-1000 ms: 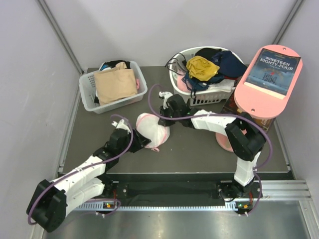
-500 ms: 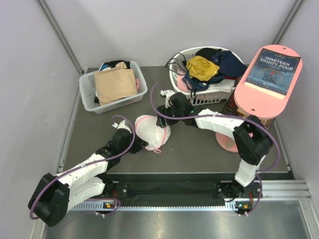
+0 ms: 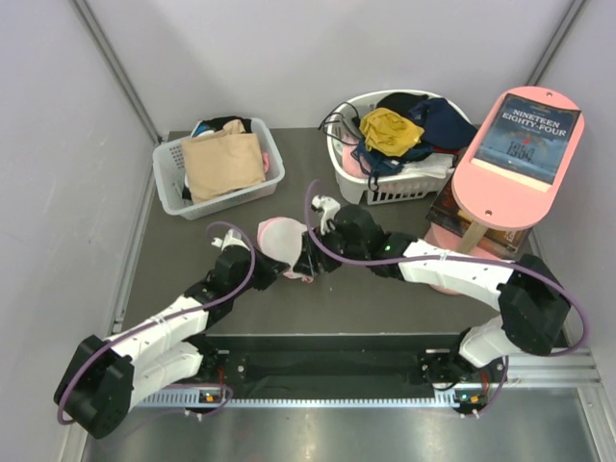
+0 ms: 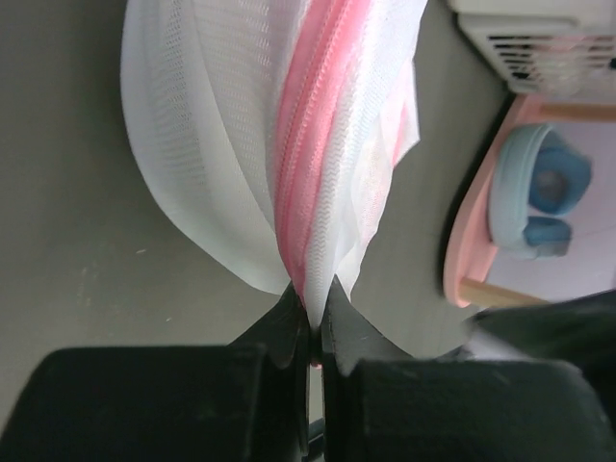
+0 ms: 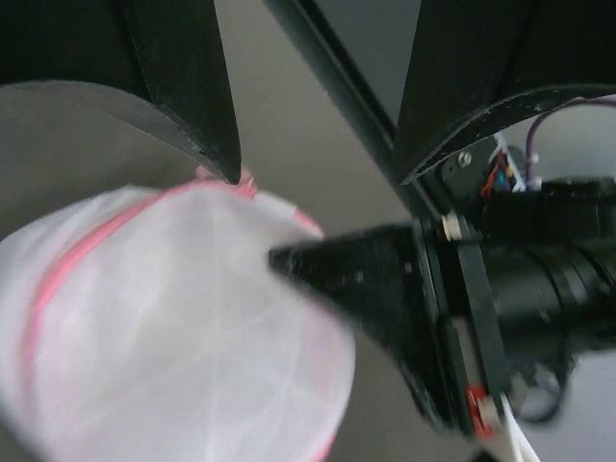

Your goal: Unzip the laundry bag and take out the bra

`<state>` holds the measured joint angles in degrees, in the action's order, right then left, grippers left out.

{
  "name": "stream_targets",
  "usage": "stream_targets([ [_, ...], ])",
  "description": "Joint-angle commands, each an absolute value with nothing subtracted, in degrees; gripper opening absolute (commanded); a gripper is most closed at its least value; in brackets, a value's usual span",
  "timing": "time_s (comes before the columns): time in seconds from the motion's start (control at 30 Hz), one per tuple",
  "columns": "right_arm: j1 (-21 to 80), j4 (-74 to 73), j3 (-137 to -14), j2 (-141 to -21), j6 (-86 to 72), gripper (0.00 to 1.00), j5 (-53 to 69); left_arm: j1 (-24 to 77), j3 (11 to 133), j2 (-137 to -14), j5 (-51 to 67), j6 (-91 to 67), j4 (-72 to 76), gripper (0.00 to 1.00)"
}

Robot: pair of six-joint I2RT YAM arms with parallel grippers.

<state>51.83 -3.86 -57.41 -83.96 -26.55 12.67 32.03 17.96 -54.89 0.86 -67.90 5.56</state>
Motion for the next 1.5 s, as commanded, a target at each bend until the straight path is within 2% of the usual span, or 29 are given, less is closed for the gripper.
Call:
stream_targets([
  [0.0,54.5,2.7,-53.6,-83.8,-34.2,0.64,18.1,32.1,21.0,-55.0,-2.1,-72.9,10.9,0.0],
  [0.57,56.9,9.4,-51.4,-91.8,-39.8,0.64,18.5,32.2,21.4,-54.5,-2.3,-74.8,10.9,0.0],
  [1.1,56.8,6.2,-53.2,-93.3,-36.2,0.68,7.2,32.2,21.3,-53.7,-1.8,-75.2,10.5,0.0],
  [1.47,56.7,7.3,-53.9,-93.3,-34.6,0.67,5.4,32.2,21.0,-52.8,-2.0,-75.4,10.0,0.0],
])
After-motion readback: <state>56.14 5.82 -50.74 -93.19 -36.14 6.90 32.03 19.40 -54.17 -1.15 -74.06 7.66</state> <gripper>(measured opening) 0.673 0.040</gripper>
